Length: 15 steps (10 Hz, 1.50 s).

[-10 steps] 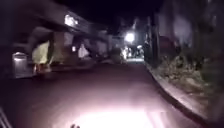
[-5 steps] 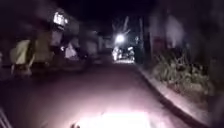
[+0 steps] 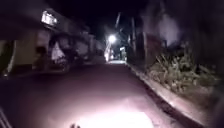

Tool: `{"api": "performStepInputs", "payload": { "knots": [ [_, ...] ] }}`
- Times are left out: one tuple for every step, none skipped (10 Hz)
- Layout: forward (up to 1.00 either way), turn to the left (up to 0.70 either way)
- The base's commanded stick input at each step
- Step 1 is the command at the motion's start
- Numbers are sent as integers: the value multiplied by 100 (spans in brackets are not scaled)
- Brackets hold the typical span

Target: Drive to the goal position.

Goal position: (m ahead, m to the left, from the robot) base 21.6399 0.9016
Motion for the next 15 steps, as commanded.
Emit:
{"api": "performStepInputs", "payload": {
  "knots": [
    [100, 0],
    [100, 0],
    [100, 0],
    [100, 0],
    [100, 0],
    [100, 0],
    [100, 0],
    [100, 0],
    [100, 0],
    [100, 0],
    [100, -18],
    [100, -27],
    [100, -27],
    [100, -27],
    [100, -27]
  ]
}}
